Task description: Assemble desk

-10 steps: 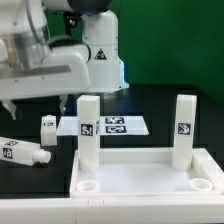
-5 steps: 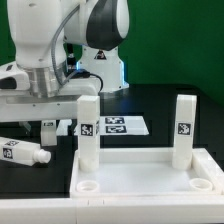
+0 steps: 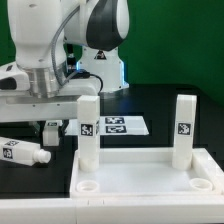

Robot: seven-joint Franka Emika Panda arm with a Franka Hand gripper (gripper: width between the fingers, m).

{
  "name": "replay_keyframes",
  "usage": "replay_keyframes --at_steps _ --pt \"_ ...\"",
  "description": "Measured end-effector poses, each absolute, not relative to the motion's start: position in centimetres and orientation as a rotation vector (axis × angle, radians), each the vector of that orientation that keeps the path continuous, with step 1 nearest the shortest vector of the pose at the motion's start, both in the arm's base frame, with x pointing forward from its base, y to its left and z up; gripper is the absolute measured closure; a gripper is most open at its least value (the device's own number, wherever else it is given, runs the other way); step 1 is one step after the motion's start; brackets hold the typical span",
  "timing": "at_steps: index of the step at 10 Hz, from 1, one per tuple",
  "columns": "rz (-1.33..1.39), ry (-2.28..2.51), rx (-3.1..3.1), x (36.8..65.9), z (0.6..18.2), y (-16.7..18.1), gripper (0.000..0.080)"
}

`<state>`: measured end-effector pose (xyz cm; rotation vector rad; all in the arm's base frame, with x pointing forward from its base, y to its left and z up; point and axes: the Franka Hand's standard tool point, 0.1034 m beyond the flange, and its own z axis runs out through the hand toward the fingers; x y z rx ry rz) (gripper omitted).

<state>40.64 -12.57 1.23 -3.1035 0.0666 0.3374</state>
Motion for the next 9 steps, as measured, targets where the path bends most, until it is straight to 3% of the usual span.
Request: replay_keyframes --at_steps 4,9 --pt "0.316 0.663 -3.035 40.52 1.13 -12.51 0.0515" --pt "0.314 0.698 -3.027 40.5 1.12 -12.58 0.0505"
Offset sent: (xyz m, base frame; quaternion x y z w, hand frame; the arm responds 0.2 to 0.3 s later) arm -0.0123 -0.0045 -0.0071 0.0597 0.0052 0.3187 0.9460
